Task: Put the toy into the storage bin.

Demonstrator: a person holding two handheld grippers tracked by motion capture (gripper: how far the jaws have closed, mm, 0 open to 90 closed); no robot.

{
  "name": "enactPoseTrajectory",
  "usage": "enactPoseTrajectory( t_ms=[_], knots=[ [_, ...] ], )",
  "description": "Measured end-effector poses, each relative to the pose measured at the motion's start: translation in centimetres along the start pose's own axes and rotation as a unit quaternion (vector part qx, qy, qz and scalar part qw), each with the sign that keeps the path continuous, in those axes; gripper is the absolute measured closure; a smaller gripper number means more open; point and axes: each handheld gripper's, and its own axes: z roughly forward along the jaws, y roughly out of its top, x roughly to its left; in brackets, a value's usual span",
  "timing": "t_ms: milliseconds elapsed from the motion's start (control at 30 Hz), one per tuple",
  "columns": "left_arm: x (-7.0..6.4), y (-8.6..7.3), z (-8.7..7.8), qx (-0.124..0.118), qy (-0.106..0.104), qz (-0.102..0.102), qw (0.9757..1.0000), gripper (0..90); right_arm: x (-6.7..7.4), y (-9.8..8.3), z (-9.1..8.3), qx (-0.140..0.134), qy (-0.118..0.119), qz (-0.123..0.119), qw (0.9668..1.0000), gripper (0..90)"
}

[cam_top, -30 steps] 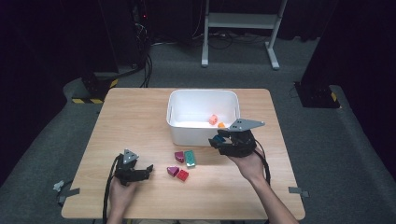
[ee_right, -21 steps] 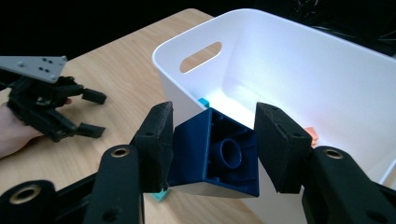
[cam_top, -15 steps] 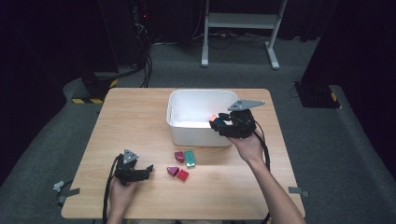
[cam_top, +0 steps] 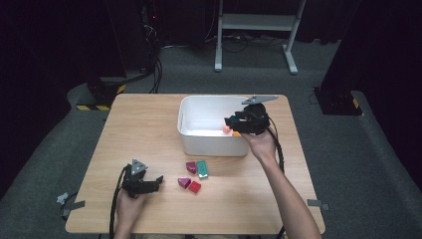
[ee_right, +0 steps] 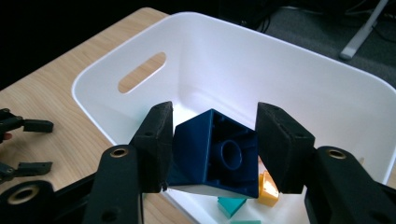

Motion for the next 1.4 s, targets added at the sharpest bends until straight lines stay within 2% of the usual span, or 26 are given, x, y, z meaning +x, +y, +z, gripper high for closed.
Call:
enactPoseTrajectory(
  t_ms=[100, 267, 500, 733, 900, 1133, 1400],
  knots=[
    [0.0, 0.0, 0.0, 0.0, 0.0, 0.0, 1.0, 15.1, -0.3, -0.1, 0.4, 0.003, -0.008, 0.002, 1.0, 44.1],
    [0.0, 0.0, 0.0, 0.0, 0.0, 0.0, 1.0, 15.1, -0.2, -0.3, 0.2, -0.011, -0.009, 0.004, 0.9999, 42.3],
    [0.0, 0.0, 0.0, 0.0, 0.0, 0.0, 1.0, 15.1, 1.6, -1.1, -0.7, -0.025, 0.001, -0.017, 0.9995, 44.0],
    [0.0, 0.0, 0.0, 0.0, 0.0, 0.0, 1.0, 15.1, 3.0, -2.4, -1.4, -0.045, 0.026, -0.021, 0.9985, 44.7],
    [0.0, 0.0, 0.0, 0.0, 0.0, 0.0, 1.0, 15.1, 4.1, -3.7, -1.5, -0.044, 0.038, -0.026, 0.998, 45.1],
    [0.0, 0.0, 0.0, 0.0, 0.0, 0.001, 1.0, 15.1, 5.7, -5.6, -0.5, -0.035, 0.053, -0.034, 0.9974, 45.0],
    [0.0, 0.0, 0.0, 0.0, 0.0, 0.001, 1.0, 15.1, 7.5, -8.5, 1.9, -0.015, 0.063, -0.033, 0.9974, 44.8]
  ],
)
